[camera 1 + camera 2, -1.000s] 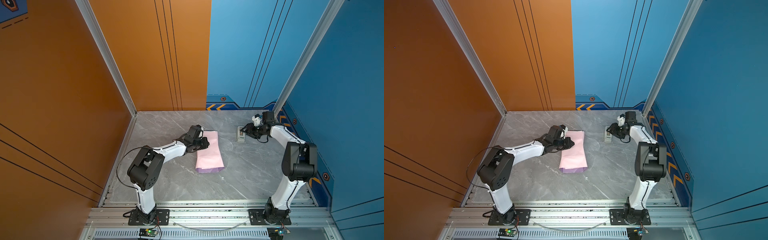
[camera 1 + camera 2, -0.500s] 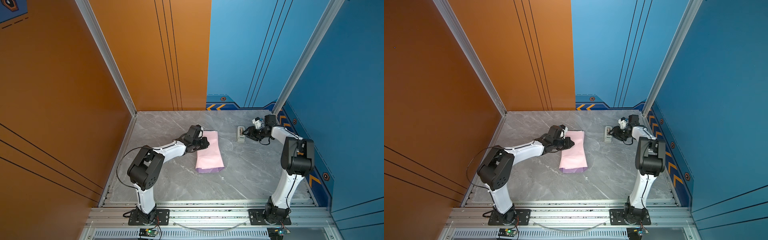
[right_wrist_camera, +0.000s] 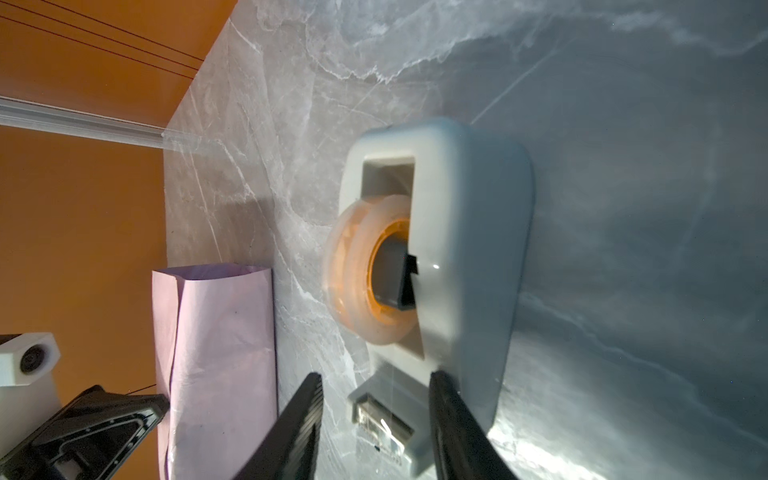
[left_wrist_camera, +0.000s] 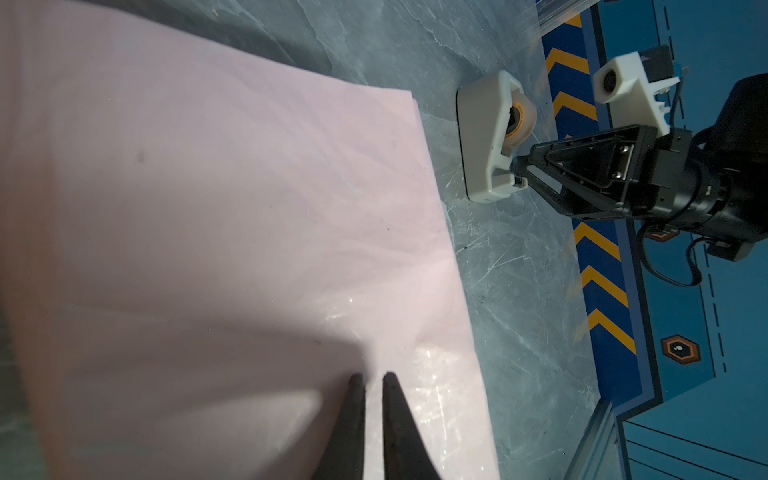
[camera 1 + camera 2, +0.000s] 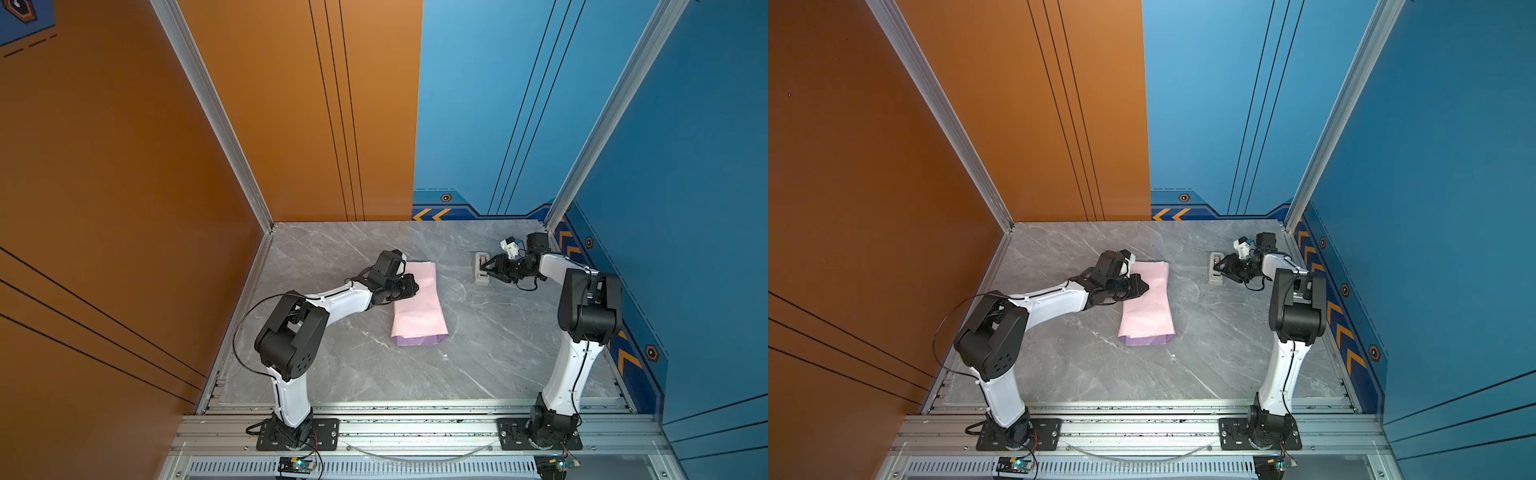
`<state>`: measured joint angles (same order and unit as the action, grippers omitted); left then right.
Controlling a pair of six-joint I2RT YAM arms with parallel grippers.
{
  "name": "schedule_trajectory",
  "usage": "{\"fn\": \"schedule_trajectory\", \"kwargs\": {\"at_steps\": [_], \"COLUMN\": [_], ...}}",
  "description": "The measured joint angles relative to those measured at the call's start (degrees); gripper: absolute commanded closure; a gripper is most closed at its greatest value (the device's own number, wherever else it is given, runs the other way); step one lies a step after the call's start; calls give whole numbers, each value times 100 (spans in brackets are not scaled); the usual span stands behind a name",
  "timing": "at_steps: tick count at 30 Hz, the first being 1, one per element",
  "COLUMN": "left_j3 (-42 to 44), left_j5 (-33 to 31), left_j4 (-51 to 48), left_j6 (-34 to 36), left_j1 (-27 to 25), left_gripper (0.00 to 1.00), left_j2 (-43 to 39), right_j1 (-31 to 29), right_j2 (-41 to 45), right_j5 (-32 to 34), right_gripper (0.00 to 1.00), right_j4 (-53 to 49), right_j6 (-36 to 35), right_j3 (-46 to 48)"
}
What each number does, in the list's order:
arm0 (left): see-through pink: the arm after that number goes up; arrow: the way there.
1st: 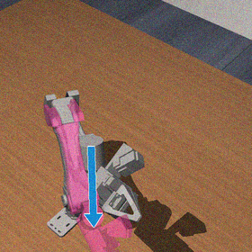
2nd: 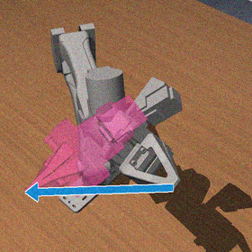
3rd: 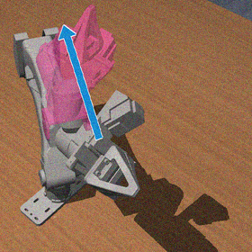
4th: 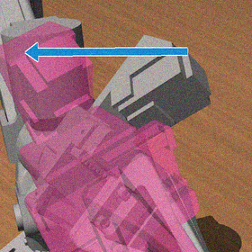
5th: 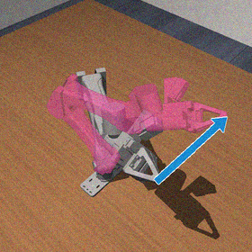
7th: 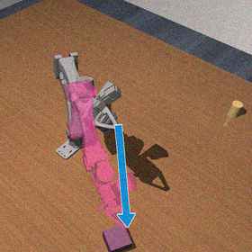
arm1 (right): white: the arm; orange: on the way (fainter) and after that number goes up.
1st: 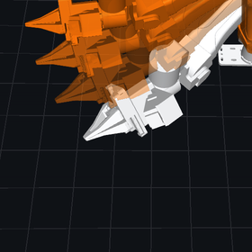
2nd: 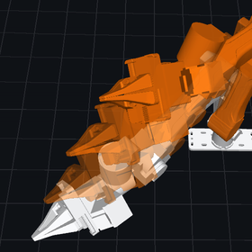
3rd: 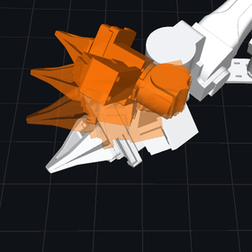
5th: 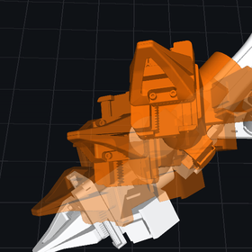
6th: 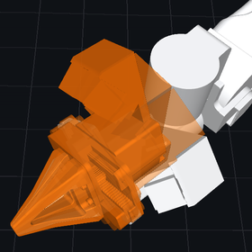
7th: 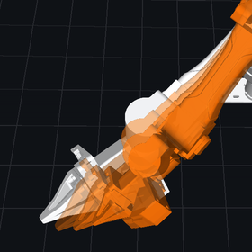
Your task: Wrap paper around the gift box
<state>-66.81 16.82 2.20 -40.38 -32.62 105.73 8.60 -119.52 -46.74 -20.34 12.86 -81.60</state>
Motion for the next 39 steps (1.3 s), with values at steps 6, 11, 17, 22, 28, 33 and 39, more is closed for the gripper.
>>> {"fn": "schedule_trajectory", "kwargs": {"at_steps": [6, 11, 17, 22, 28, 33, 39], "left_j3": [0, 0, 0, 0, 0, 0, -2], "left_j5": [2, 0, 0, 0, 0, 2, 0], "left_j4": [0, 0, 2, 4, 2, 4, 2], "left_j6": [2, 0, -15, -15, -15, -15, -13], "left_j1": [0, 0, 0, 0, 7, 11, 11], "left_gripper": [87, 87, 87, 87, 87, 87, 87], "left_j2": [2, 2, 2, 2, 2, 2, 2], "right_j1": [4, 39, 52, 96, 105, 107, 105], "right_j2": [-31, -179, -339, -450, -479, -481, -531], "right_j5": [-140, -356, -610, -778, -765, -621, -562], "right_gripper": [62, 61, 62, 63, 63, 63, 64], "right_j4": [103, 149, 98, -57, -269, -612, -909], "right_j6": [2, 2, -2, -50, -192, -444, -658], "right_j3": [0, -83, -256, -365, -452, -588, -728]}}
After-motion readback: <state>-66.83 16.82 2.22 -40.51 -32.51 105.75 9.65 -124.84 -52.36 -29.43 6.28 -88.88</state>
